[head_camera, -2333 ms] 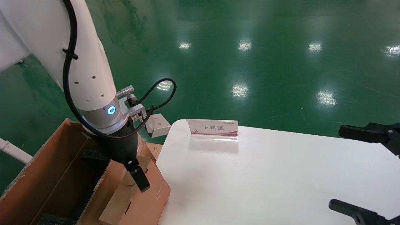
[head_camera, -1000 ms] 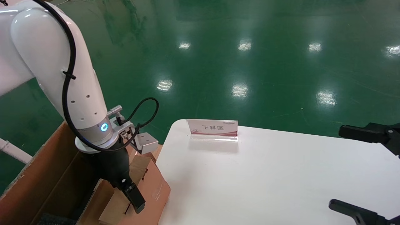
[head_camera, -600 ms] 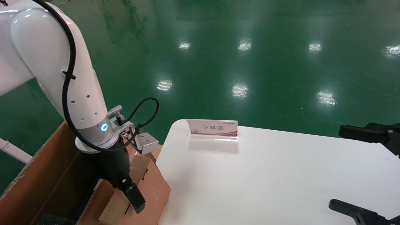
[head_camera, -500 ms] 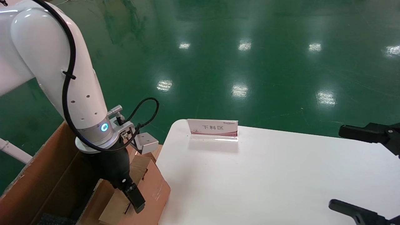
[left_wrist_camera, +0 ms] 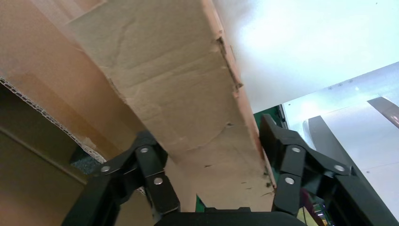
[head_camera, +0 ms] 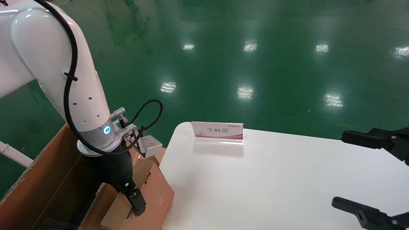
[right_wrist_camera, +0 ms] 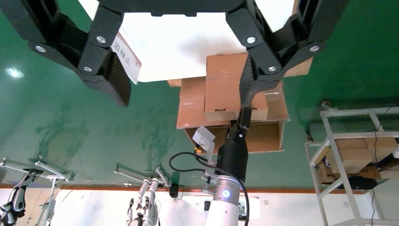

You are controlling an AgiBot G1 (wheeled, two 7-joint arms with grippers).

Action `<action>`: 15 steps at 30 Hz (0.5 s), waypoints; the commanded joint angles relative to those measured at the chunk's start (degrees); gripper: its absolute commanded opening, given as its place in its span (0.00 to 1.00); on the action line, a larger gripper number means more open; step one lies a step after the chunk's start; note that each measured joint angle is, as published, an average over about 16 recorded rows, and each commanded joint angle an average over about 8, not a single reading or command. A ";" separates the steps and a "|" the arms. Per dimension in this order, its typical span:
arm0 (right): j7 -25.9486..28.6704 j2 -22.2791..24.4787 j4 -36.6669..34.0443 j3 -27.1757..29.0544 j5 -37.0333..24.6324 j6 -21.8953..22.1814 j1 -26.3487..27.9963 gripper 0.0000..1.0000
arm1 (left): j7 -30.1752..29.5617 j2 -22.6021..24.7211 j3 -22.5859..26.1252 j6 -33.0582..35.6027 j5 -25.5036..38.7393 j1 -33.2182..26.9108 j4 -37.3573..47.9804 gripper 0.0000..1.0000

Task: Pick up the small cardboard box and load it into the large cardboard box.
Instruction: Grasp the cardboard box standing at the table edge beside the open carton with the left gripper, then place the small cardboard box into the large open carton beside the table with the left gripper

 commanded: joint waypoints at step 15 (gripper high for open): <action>0.00 0.00 0.00 0.00 0.00 0.00 0.00 1.00 | 0.29 -0.28 -0.60 0.16 -0.26 -0.66 0.05 0.00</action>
